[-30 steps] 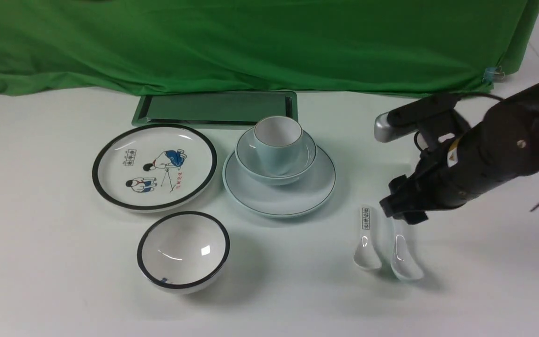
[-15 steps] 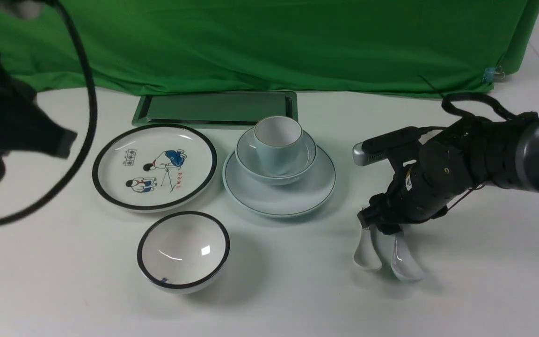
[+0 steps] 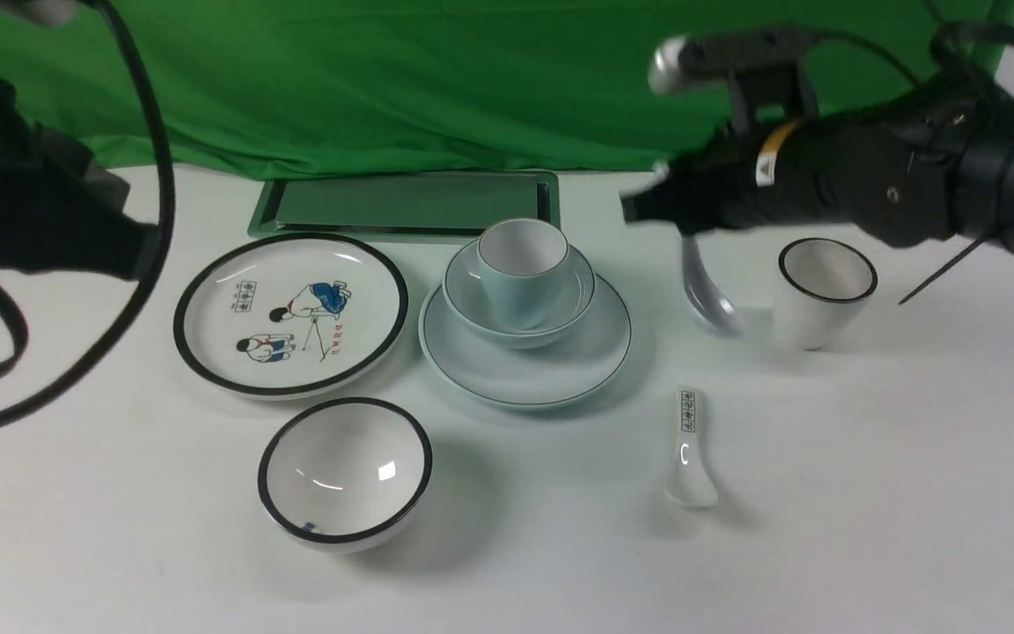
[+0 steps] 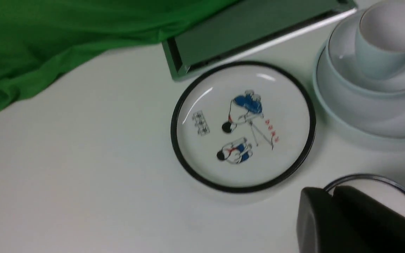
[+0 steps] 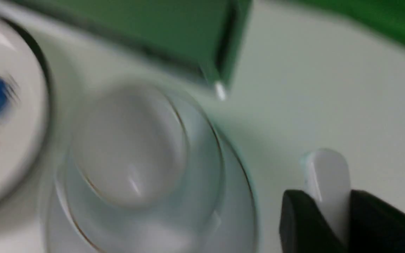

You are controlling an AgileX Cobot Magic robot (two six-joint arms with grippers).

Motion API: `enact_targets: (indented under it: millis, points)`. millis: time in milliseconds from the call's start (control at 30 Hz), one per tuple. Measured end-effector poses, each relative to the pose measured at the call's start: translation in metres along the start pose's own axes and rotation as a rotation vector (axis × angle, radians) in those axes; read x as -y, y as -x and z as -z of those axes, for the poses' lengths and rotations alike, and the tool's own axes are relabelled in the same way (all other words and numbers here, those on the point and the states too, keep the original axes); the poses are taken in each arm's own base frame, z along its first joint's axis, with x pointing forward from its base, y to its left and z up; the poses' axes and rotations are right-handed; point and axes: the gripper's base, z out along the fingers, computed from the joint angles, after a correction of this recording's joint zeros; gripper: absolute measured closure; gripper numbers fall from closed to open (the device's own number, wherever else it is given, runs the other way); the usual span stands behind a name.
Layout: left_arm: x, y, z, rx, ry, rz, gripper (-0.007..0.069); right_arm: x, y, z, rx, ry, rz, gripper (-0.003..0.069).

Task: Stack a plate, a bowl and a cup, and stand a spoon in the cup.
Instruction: Use the right arm to put the blue soup spoon into the blue teacup in the middle

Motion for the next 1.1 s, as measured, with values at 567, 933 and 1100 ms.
enact_targets:
  millis: [567, 933, 1100]
  points:
    - [0.007, -0.014, -0.018, 0.035, -0.01, -0.044, 0.0615, -0.057, -0.024, -0.074, 0.645, 0.21, 0.153, 0.0487]
    - [0.007, -0.017, -0.025, 0.059, 0.005, -0.088, 0.0615, -0.051, -0.051, -0.099, 0.57, 0.149, 0.165, 0.0443]
    - [0.008, -0.017, -0.028, 0.052, 0.003, -0.058, 0.0613, -0.048, -0.05, -0.098, 0.541, 0.135, 0.154, 0.0351]
